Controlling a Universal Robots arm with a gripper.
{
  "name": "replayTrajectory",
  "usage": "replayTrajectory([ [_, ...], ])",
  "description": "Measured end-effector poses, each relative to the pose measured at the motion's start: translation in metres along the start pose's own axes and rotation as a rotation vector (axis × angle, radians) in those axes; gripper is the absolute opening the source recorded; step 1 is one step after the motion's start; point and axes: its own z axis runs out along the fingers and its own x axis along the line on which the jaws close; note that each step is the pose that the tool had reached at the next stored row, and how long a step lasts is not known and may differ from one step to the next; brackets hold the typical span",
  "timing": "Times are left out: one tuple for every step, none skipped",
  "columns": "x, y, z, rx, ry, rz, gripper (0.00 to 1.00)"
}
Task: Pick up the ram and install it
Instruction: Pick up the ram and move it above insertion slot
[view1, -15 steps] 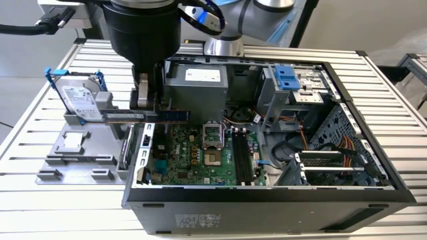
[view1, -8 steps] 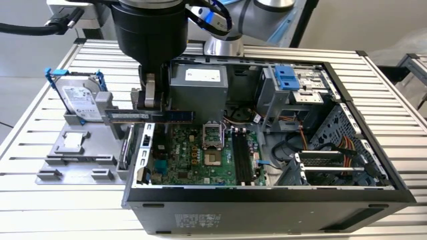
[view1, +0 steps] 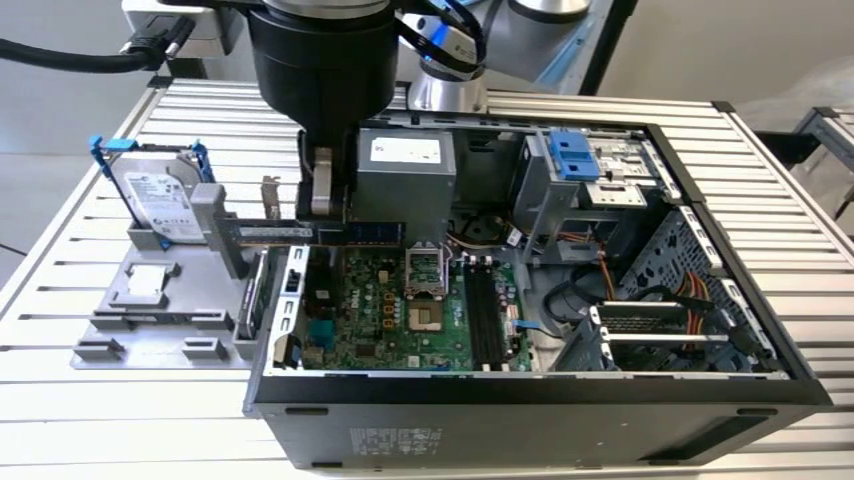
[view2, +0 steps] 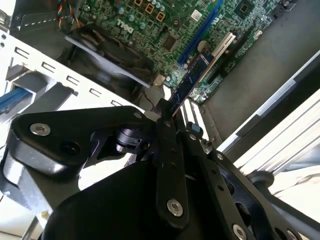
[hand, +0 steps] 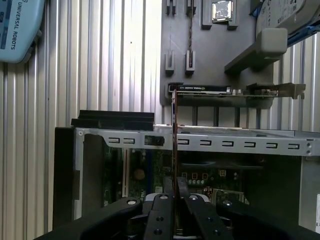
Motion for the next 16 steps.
replayTrajectory([
  [0.0000, -0.0011, -0.0001, 0.0000, 0.0000, 0.000, 0.00],
  [0.0000, -0.0032, -0.0002, -0.0001, 0.0000, 0.000, 0.00],
  [0.0000, -0.0043, -0.0002, -0.0001, 0.0000, 0.000, 0.00],
  [0.0000, -0.0055, -0.0003, -0.0001, 0.0001, 0.000, 0.00],
  [0.0000, -0.0066, -0.0003, -0.0001, 0.0000, 0.000, 0.00],
  [0.0000, -0.0077, -0.0004, -0.0002, 0.0000, 0.000, 0.00],
  [0.0000, -0.0088, -0.0005, -0.0002, 0.0000, 0.000, 0.00],
  [0.0000, -0.0100, -0.0005, -0.0002, 0.0000, 0.000, 0.00],
  [0.0000, -0.0112, -0.0006, -0.0002, 0.0000, 0.000, 0.00],
  [0.0000, -0.0123, -0.0006, -0.0002, 0.0000, 0.000, 0.00],
  [0.0000, -0.0134, -0.0007, -0.0003, 0.0001, 0.000, 0.00],
  [0.0000, -0.0145, -0.0008, -0.0003, 0.0001, 0.000, 0.00],
  [0.0000, -0.0156, -0.0008, -0.0003, 0.0000, 0.000, 0.00],
  [0.0000, -0.0167, -0.0009, -0.0003, 0.0000, 0.000, 0.00],
  [0.0000, -0.0177, -0.0009, -0.0003, 0.0001, 0.000, 0.00],
  [0.0000, -0.0189, -0.0010, -0.0004, 0.0001, 0.000, 0.00],
])
